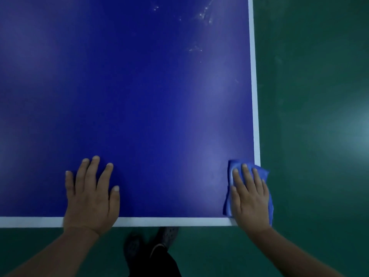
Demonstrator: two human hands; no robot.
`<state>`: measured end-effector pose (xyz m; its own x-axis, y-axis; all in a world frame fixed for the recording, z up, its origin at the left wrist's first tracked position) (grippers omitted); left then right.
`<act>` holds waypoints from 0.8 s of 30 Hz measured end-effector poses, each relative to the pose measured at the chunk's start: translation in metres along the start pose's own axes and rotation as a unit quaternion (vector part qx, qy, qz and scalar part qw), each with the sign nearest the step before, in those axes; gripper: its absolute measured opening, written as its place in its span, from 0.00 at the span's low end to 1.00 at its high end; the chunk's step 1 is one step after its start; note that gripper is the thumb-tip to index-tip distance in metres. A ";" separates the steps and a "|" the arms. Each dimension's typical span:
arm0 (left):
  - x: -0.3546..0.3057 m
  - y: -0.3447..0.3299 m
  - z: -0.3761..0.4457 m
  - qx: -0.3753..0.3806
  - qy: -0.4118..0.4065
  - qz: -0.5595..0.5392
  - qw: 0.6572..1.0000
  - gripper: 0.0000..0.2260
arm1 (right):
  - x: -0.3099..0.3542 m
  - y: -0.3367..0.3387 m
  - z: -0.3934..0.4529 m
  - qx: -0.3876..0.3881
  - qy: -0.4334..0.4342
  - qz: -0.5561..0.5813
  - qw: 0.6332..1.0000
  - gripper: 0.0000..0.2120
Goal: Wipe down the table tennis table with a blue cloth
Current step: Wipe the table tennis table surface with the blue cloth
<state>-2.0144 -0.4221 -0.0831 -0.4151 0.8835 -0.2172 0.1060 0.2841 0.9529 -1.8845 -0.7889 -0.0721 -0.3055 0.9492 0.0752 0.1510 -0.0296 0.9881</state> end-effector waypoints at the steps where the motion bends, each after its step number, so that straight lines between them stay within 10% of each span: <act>1: -0.001 0.000 -0.001 0.003 0.000 0.002 1.000 0.28 | -0.002 -0.003 -0.006 0.011 0.005 -0.001 1.000 0.24; 7: -0.003 0.004 -0.001 -0.008 -0.003 0.002 1.000 0.29 | 0.017 0.008 0.081 -0.031 -0.185 0.027 0.982 0.24; 14: 0.001 0.000 -0.002 -0.021 -0.009 0.000 1.000 0.28 | 0.127 -0.024 0.004 0.013 0.084 -0.008 0.996 0.23; 24: 0.001 -0.001 -0.002 -0.026 -0.004 0.001 1.000 0.29 | 0.028 -0.002 0.043 0.009 -0.077 0.019 0.997 0.28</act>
<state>-2.0167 -0.4225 -0.0842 -0.4077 0.8871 -0.2163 0.0602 0.2625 0.9631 -1.8535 -0.7486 -0.0773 -0.1511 0.9845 0.0894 0.1766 -0.0621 0.9823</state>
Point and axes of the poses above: each hand's wrist, its own z-axis towards the middle knuckle, its own y-axis out of the back of the hand, x = y × z, the point moved 6 cm from there along z, towards the middle knuckle, and after that the axes turned 2 degrees about x, right-handed, at the moved point
